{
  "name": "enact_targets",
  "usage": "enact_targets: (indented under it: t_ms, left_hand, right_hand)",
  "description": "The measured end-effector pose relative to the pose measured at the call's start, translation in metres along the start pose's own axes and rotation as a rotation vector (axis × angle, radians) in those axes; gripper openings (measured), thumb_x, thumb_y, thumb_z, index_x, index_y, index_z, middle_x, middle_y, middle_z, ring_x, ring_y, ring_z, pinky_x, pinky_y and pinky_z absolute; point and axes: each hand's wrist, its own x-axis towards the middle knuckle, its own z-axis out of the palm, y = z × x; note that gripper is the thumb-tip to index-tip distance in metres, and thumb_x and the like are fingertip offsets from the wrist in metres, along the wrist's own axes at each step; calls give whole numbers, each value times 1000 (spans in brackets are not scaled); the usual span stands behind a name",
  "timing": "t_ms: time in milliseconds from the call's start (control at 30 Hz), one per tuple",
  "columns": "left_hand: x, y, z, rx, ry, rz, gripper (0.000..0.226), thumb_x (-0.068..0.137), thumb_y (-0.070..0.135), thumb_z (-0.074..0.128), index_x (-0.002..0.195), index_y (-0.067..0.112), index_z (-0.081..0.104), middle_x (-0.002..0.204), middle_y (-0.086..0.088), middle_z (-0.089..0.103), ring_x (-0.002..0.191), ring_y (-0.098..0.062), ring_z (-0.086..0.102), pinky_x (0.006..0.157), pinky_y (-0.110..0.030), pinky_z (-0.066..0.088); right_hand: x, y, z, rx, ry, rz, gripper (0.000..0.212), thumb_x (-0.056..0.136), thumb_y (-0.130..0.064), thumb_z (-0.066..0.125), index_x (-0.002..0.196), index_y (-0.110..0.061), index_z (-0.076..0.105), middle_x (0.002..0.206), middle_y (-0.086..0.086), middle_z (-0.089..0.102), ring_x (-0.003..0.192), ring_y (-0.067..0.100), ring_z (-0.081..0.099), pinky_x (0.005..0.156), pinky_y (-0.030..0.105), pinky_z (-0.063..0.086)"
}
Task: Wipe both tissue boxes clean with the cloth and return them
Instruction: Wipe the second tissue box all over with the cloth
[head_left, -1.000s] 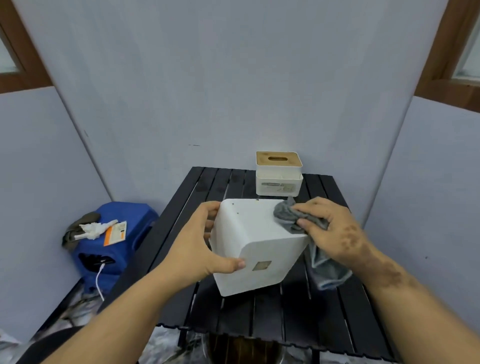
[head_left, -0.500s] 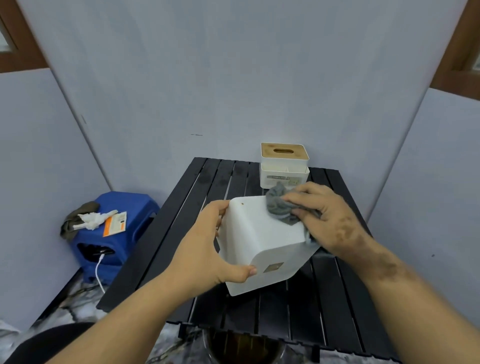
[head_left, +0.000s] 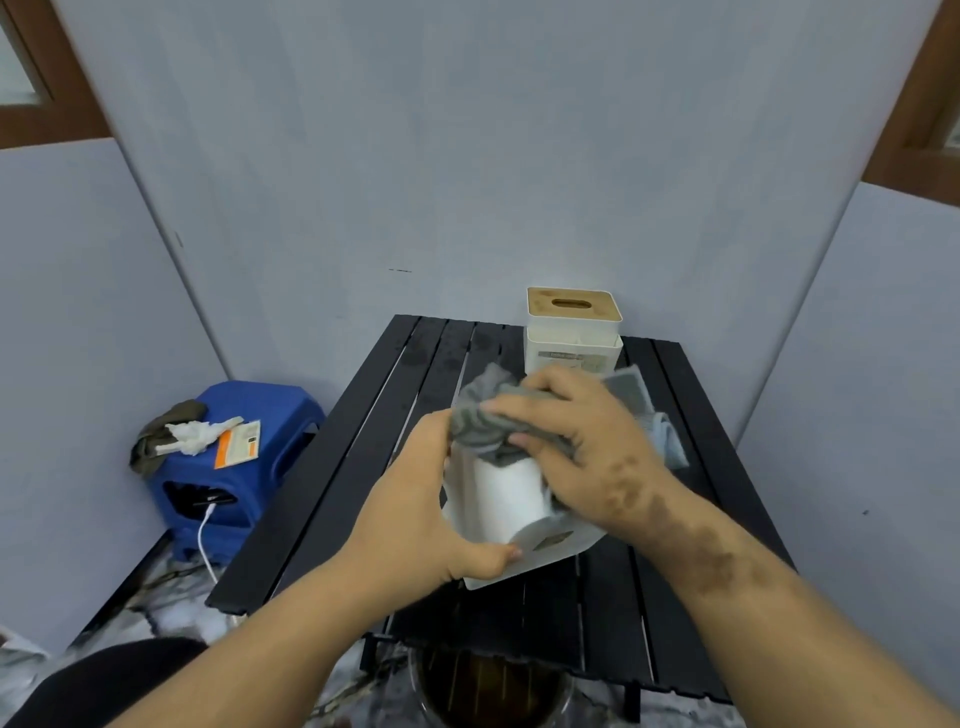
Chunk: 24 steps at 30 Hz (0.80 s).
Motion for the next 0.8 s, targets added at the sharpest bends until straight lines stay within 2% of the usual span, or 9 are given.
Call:
enact_targets:
  t_ms: [100, 200, 267, 333, 433, 567, 633, 700, 800]
  left_hand:
    - [0, -2, -1, -9, -2, -4, 102, 52, 40, 96, 137, 45, 40, 133, 23, 55, 124, -5, 55, 104, -41, 50]
    - [-1, -3, 0, -7, 1, -29, 107, 50, 45, 94, 139, 49, 36, 134, 28, 50, 126, -3, 51, 105, -42, 50]
    - [-2, -4, 0, -4, -1, -42, 107, 50, 46, 94, 139, 50, 35, 133, 30, 49, 126, -2, 50, 105, -41, 50]
    - [-3, -6, -1, -15, -3, -41, 107, 50, 45, 94, 140, 48, 35, 134, 28, 50, 126, -3, 50, 105, -41, 50]
    - [-4, -8, -1, -20, 1, -26, 105, 52, 41, 97, 140, 45, 38, 135, 24, 53, 126, -4, 52, 105, -40, 50]
    - [-4, -6, 0, -25, 12, -35, 106, 51, 47, 94, 139, 48, 37, 135, 28, 50, 128, -2, 49, 106, -41, 50]
    - [-4, -6, 1, -17, 16, -40, 106, 50, 49, 92, 140, 48, 36, 135, 29, 49, 128, -3, 49, 106, -42, 50]
    - [-5, -7, 2, -19, 20, -43, 108, 49, 49, 93, 141, 48, 35, 136, 28, 49, 128, -4, 49, 106, -42, 49]
    - [-6, -8, 3, -11, 17, -22, 109, 50, 45, 95, 142, 45, 36, 136, 27, 51, 128, -3, 50, 106, -40, 49]
  right_hand:
    - [-1, 8, -6, 77, -46, -45, 36, 89, -11, 66, 121, -28, 69, 104, -2, 59, 99, 22, 57, 85, 31, 50]
    - [-9, 40, -22, 123, 59, 180, 40, 87, -4, 69, 118, -29, 68, 109, -2, 62, 107, 18, 60, 93, 35, 53]
    - [-10, 44, -20, 93, 90, 227, 43, 86, -3, 70, 117, -32, 68, 109, -2, 62, 108, 21, 60, 95, 37, 53]
    - [-6, 27, -8, 13, 69, 126, 38, 86, -10, 70, 118, -31, 70, 104, -4, 61, 100, 22, 58, 89, 39, 52]
    - [-4, 8, -1, 61, -33, -2, 36, 89, -14, 66, 120, -30, 69, 104, -6, 61, 100, 19, 57, 88, 29, 49]
    - [-12, 42, -28, 148, 70, 266, 40, 87, -3, 69, 115, -31, 67, 108, -7, 62, 108, 19, 60, 95, 17, 48]
    - [-14, 48, -28, 61, 86, 355, 36, 88, -6, 69, 115, -29, 70, 105, -8, 59, 104, 18, 60, 93, 22, 50]
    - [-9, 28, -11, -30, 63, 268, 33, 89, -12, 67, 116, -29, 70, 102, -10, 58, 97, 18, 57, 87, 37, 53]
    - [-7, -3, 0, -13, -17, 58, 32, 91, -21, 63, 120, -32, 68, 104, -8, 59, 99, 17, 53, 89, 29, 47]
